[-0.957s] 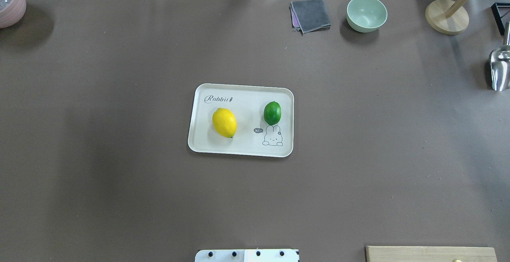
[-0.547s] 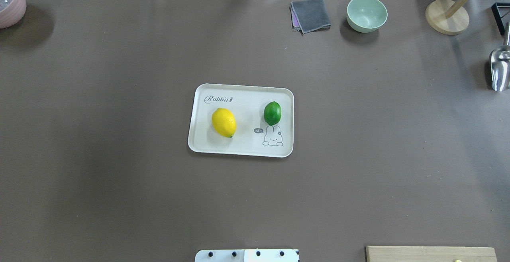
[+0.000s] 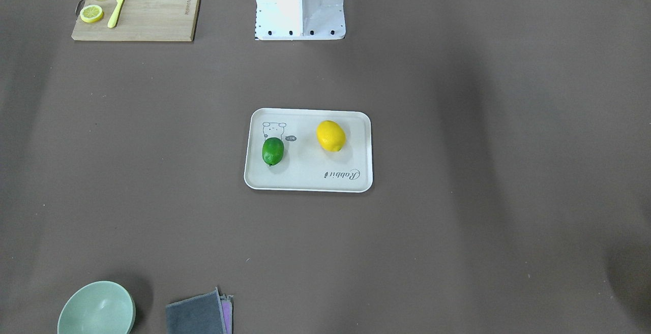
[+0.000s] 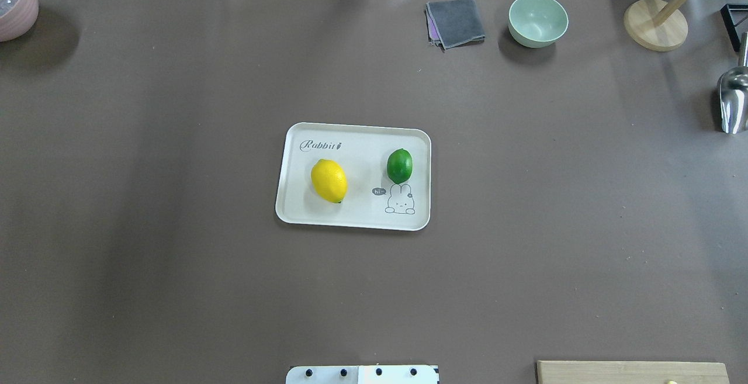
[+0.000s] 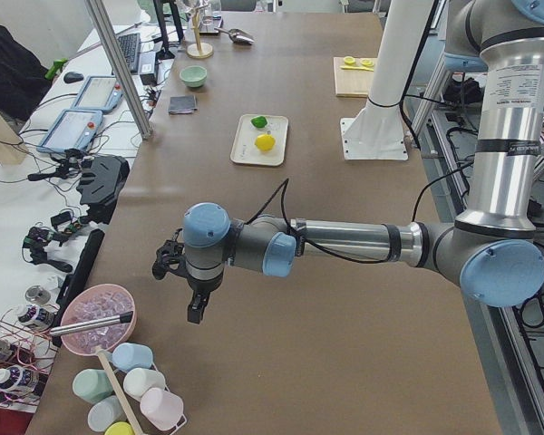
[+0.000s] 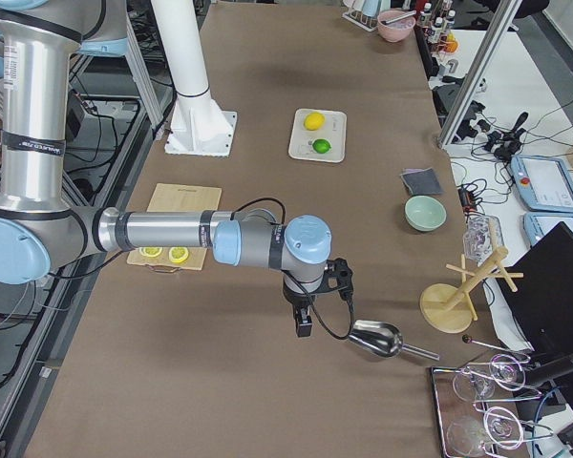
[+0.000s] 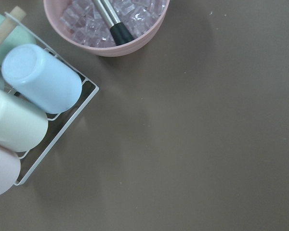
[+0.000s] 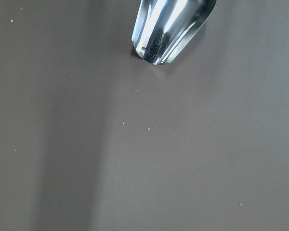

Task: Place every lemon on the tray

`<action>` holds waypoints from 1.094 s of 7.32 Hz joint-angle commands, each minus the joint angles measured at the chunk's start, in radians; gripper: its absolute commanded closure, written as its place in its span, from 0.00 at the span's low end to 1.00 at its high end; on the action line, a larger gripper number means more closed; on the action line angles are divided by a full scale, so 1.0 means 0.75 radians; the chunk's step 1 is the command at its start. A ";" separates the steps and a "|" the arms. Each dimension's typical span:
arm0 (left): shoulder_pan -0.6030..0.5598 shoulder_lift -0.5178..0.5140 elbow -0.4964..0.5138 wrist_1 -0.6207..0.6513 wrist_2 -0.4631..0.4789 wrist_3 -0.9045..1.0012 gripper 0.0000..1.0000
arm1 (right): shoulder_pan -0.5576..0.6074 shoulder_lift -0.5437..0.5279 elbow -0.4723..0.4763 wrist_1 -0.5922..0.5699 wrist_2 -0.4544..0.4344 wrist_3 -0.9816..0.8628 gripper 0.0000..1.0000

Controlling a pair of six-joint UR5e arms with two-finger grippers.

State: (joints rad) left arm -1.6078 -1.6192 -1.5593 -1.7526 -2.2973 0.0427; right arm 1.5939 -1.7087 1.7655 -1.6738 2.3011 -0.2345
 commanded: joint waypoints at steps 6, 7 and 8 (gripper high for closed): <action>-0.006 -0.015 -0.040 0.001 -0.001 -0.110 0.02 | 0.000 0.006 -0.016 0.002 0.024 0.026 0.00; -0.004 -0.017 -0.036 0.001 -0.001 -0.110 0.02 | 0.000 0.004 -0.016 0.002 0.024 0.026 0.00; -0.004 -0.017 -0.036 0.001 -0.001 -0.110 0.02 | 0.000 0.004 -0.014 0.002 0.026 0.024 0.00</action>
State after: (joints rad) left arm -1.6112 -1.6314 -1.5873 -1.7516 -2.2979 -0.0398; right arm 1.5938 -1.7051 1.7537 -1.6721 2.3199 -0.2150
